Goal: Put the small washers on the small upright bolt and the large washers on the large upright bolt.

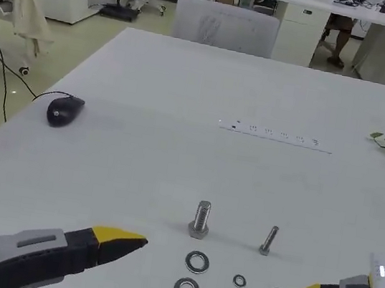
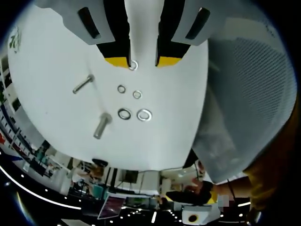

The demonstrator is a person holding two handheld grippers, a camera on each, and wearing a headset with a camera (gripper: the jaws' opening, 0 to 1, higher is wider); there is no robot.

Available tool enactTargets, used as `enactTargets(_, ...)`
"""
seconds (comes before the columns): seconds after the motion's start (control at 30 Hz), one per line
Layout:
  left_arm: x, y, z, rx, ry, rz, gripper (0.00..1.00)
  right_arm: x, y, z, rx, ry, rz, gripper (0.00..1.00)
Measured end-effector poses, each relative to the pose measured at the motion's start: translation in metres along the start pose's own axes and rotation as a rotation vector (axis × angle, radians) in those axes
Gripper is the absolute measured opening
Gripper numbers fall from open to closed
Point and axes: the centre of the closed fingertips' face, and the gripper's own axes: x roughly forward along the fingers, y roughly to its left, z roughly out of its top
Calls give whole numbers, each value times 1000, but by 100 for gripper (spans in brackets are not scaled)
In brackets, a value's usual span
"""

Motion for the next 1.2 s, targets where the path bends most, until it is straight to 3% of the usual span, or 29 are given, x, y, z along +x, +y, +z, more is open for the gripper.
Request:
enactTargets(0.7, -1, 5, 3, -2, 2, 6, 49, 27, -6, 3, -154, 108, 103, 22)
enactTargets(0.8, -1, 5, 2, 0, 7, 6, 49, 29, -3, 3, -173, 118, 141, 23)
enactTargets(0.87, -1, 5, 2, -2, 6, 5, 49, 31, -2, -5, -171, 161, 177, 23)
enactTargets(0.93, -1, 6, 2, 0, 5, 8, 49, 32, -5, -12, -212, 201, 181, 23)
enactTargets(1.2, -3, 7, 2, 0, 0, 17, 49, 35, -10, -15, -270, 255, 214, 23)
